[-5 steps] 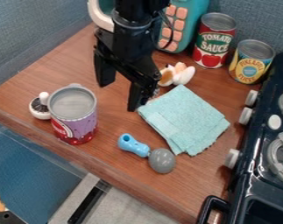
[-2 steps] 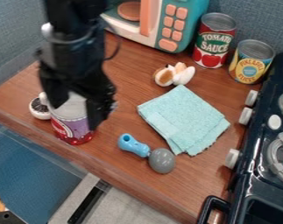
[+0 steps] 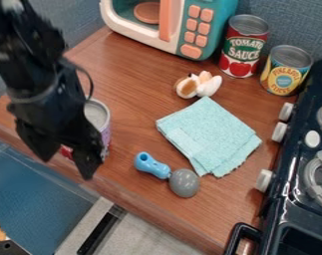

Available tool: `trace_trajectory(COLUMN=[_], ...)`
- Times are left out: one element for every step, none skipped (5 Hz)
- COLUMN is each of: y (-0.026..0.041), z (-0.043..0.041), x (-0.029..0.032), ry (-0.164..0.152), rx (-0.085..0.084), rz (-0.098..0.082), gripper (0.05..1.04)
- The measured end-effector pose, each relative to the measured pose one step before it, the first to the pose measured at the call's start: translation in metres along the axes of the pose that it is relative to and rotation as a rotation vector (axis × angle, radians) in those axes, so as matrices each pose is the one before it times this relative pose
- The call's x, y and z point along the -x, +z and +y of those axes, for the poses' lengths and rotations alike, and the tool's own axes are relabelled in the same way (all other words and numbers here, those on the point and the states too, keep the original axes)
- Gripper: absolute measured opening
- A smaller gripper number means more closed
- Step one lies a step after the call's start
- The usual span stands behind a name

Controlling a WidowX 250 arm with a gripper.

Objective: Push the can to the upper left side of the table

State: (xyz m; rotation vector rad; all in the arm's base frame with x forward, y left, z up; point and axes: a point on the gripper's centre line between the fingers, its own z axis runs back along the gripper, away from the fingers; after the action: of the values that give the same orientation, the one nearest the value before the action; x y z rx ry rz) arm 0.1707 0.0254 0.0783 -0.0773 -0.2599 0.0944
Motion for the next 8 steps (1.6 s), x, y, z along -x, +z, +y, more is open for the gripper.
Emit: trace_trajectory(y=[-0.01774,-0.00678,-0.00026,-0.00189,-0.00110,-0.00750,-0.00544,-0.00578], z=[0.01065,0.00709,0.00836,0.00937,0.00607,0.00302,-0.00137,0.00356], x=[-0.00576,-0.01273,-0.01217,-0.01091,-0.01040,-0.01795,-0.02329,-0.02041], ry=[0.0287,0.0151,0.0297,0.0219,0.0082,0.0239,0.0278,0.0228], rx=[-0.0035,-0.0029,-0.0187,0.0038,0.0006,0.0119,-0.0466,-0.0350], rz=[0.0059,-0.0038,-0.0048,0.0097,-0.0005,0.0084,0.0220,0.0115], gripper=[1.000,1.000,1.000,1.000,1.000,1.000,1.000,1.000])
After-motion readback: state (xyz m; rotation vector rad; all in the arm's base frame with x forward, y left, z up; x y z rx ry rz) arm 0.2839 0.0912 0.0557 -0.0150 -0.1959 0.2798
